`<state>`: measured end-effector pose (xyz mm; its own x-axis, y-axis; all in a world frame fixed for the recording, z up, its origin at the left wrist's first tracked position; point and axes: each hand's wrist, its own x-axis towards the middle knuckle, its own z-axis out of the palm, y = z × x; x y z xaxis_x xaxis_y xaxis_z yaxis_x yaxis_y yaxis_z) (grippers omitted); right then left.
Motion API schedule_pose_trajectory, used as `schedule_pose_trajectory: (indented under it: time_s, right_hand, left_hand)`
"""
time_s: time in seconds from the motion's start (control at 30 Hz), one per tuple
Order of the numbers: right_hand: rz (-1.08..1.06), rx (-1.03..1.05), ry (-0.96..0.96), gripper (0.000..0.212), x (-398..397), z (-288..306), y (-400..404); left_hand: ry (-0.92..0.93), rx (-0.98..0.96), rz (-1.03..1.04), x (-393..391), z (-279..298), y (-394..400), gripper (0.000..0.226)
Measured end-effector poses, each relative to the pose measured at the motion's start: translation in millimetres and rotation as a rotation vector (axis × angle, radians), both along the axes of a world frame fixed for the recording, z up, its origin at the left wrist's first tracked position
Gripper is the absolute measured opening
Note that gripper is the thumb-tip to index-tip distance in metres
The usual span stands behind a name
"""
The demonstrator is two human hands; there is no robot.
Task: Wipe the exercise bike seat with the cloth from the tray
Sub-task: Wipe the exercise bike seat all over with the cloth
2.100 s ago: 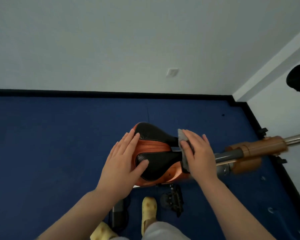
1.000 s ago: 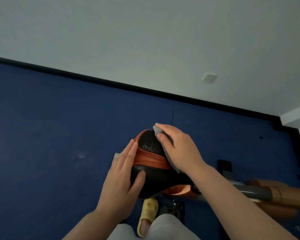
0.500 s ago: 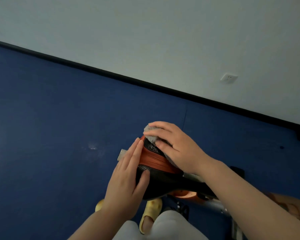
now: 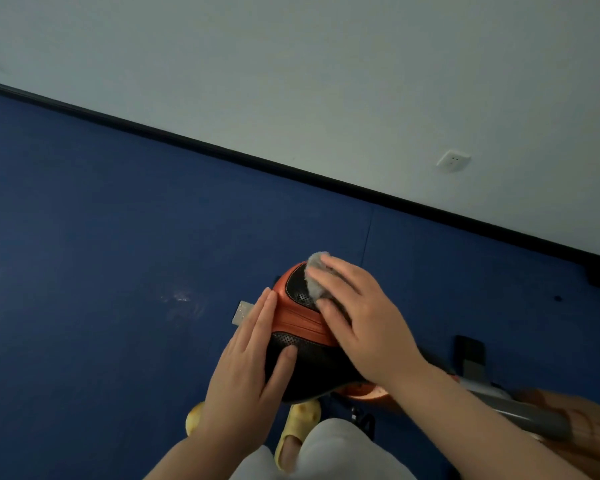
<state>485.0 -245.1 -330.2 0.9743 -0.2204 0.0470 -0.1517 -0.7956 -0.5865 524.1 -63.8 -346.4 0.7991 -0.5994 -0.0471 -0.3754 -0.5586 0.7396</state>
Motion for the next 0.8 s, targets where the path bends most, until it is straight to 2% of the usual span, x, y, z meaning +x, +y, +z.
schedule_pose_trajectory:
  time_s: [0.07,0.13,0.2,0.3,0.37,0.43,0.5,0.57,0.67,0.73,0.8]
  right_hand:
    - [-0.190,0.049,0.005,0.038,8,-3,4]
    - [-0.278,-0.028,0.015,0.037,18,-1,22]
    - [-0.160,-0.138,-0.025,0.038,16,1,36]
    - [0.075,-0.143,-0.025,0.039,-2,0,24]
    - [0.035,-0.082,-0.011,0.040,-6,-1,14]
    - [-0.152,-0.047,-0.002,0.040,6,0,22]
    - [-0.226,-0.121,0.017,0.041,22,3,43]
    - [-0.104,-0.211,0.004,0.041,25,4,58]
    - [-0.011,-0.168,0.009,0.041,9,3,47]
    - [-0.176,-0.081,0.015,0.041,1,0,40]
    - [-0.358,-0.078,0.029,0.041,6,0,48]
  left_hand:
    - [0.011,0.004,0.000,-1,0,1,0.061]
    - [0.022,0.000,-0.003,-1,0,0,0.059]
    - [0.025,0.003,-0.013,0,-1,1,0.061]
    - [0.026,0.015,-0.061,4,-1,6,0.066]
    - [0.020,0.018,-0.081,6,-1,8,0.067]
    - [0.035,0.027,-0.076,7,0,7,0.065]
    - [0.052,0.011,-0.076,7,1,5,0.065]
    - [0.050,-0.013,-0.101,8,1,6,0.066]
    - [0.044,0.024,-0.164,12,2,15,0.069]
    - [0.034,0.057,-0.185,16,0,20,0.070]
    - [0.050,0.045,-0.188,17,1,21,0.071]
